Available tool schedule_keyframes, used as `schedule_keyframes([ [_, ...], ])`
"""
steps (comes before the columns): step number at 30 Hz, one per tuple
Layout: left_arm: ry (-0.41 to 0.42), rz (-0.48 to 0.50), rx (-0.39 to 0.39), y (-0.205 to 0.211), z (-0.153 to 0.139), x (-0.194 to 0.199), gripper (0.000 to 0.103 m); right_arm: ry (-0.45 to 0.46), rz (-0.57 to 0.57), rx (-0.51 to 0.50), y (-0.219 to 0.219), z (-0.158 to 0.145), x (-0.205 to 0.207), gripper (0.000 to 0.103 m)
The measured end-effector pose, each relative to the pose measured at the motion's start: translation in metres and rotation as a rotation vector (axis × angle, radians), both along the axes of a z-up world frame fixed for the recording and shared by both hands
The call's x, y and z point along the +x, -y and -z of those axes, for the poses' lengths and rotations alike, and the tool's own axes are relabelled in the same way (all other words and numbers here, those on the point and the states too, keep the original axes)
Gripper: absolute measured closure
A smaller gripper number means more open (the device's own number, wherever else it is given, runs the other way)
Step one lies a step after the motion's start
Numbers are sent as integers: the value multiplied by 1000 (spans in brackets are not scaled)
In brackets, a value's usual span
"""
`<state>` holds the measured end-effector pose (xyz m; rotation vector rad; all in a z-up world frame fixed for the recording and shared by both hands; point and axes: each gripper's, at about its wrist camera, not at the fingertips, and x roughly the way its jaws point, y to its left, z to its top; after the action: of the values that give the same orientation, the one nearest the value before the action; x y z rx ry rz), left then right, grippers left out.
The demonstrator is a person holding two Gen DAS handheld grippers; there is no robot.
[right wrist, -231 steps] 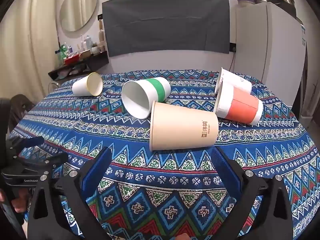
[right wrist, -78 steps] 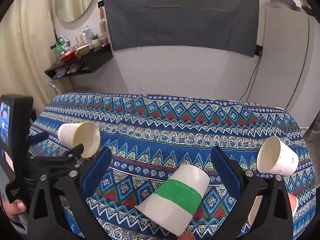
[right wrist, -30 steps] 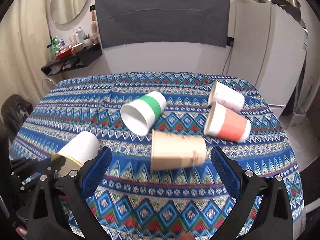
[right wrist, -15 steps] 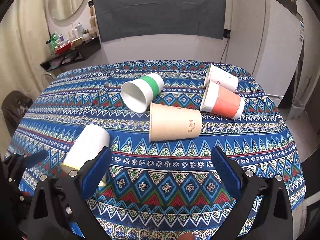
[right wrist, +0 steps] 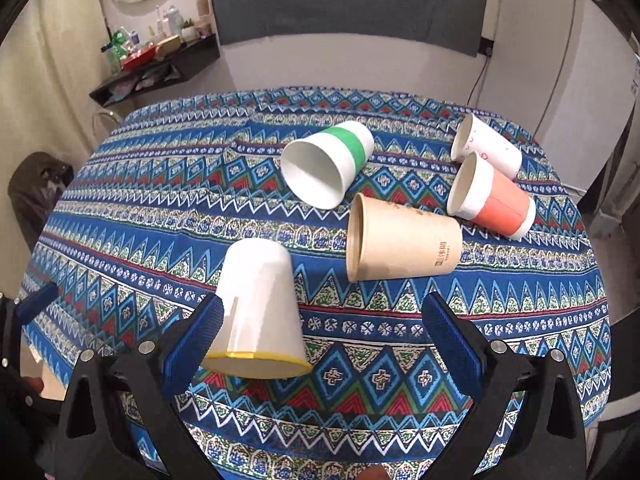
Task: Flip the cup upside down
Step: 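Close the right tool on the white cup while the left tool releases it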
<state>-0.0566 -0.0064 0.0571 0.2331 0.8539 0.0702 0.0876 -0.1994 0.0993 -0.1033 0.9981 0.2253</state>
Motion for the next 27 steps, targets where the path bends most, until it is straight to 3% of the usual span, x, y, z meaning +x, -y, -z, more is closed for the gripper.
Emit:
schedule_keyframes([
  [8,-23,-27,0,-30,9,13,6,-138,-55,18,-17,8,22,8],
  [21,-72,13,-31,-40,25,52,6,-350,-141,-117,-43,28,65,8],
  [27,-76,31,-10,-39,31,63,6,-376,-151,-135,-48,37,76,9],
])
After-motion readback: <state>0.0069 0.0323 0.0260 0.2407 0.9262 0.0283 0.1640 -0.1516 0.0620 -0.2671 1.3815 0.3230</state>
